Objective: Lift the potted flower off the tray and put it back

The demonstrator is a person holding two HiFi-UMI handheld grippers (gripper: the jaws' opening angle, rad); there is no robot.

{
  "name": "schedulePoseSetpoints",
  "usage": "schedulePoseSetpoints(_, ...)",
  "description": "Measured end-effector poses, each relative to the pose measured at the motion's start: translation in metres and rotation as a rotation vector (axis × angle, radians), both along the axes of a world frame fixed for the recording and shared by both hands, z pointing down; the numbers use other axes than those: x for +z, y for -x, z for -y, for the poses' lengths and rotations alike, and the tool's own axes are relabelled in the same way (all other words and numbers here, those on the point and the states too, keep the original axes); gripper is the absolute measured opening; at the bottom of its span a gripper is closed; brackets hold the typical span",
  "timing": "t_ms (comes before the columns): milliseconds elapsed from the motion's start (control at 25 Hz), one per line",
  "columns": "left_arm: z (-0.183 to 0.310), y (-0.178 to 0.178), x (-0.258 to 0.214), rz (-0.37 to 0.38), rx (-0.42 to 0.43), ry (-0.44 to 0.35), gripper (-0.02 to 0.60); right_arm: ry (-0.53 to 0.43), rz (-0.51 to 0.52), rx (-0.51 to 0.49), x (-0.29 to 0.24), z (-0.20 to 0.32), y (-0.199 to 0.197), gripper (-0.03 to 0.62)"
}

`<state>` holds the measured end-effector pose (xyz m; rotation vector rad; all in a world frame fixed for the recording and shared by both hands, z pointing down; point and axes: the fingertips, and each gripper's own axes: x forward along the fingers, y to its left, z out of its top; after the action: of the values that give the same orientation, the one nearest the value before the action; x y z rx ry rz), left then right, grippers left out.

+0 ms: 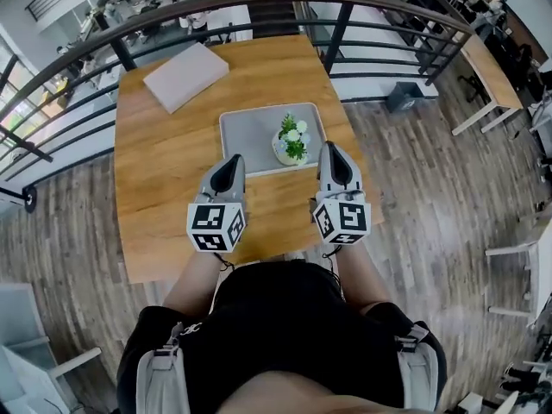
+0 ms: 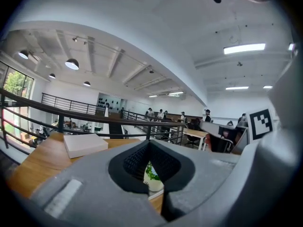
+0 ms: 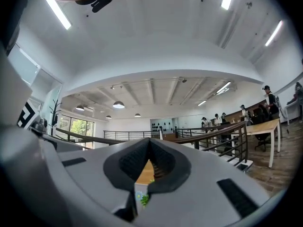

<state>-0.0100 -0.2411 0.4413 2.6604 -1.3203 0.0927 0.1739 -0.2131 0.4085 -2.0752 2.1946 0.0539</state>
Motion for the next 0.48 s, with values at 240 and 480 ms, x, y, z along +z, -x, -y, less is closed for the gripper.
schedulePoseSetpoints(240,0.004,-0.005,-0.006,0.004,-0.107,0.011,0.012,-0.023,-0.028,-0.047,-0.009,0.032,-0.019,-0.003)
schedulePoseSetpoints(480,0.000,0.006,-0.002,0.026,-0.201,0.020,0.012,0.006,-0.040,-0.097,0.004,0.059,-0.019,-0.003)
